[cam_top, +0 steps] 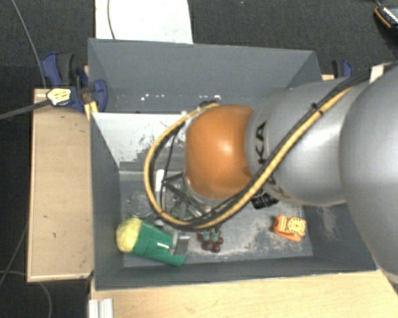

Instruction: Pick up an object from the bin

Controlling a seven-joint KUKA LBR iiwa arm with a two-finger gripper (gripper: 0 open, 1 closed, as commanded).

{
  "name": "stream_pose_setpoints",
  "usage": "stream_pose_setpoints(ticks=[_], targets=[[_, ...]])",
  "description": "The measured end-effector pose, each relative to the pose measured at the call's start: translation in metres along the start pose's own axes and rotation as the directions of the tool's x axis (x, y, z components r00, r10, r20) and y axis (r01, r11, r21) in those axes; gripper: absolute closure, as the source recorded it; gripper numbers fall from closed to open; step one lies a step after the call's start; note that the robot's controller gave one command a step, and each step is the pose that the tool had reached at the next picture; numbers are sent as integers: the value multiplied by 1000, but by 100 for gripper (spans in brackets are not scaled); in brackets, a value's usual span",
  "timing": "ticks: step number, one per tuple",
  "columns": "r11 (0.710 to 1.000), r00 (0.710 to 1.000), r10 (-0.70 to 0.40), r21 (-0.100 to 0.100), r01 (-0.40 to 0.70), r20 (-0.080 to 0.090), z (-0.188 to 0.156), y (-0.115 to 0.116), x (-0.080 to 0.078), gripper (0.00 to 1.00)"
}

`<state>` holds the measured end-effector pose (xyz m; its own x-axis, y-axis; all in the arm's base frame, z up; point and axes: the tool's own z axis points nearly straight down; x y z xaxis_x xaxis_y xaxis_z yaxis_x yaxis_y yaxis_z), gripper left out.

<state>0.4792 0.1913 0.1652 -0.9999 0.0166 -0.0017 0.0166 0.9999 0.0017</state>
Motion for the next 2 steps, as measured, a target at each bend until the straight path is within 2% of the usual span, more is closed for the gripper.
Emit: stream_pose_setpoints(ticks=[1, 2], targets=[[1000, 1000, -1, 0, 1, 0, 0, 0, 0, 0], [1000, 1000, 4, 1, -4, 0, 53, -53, -6, 0]])
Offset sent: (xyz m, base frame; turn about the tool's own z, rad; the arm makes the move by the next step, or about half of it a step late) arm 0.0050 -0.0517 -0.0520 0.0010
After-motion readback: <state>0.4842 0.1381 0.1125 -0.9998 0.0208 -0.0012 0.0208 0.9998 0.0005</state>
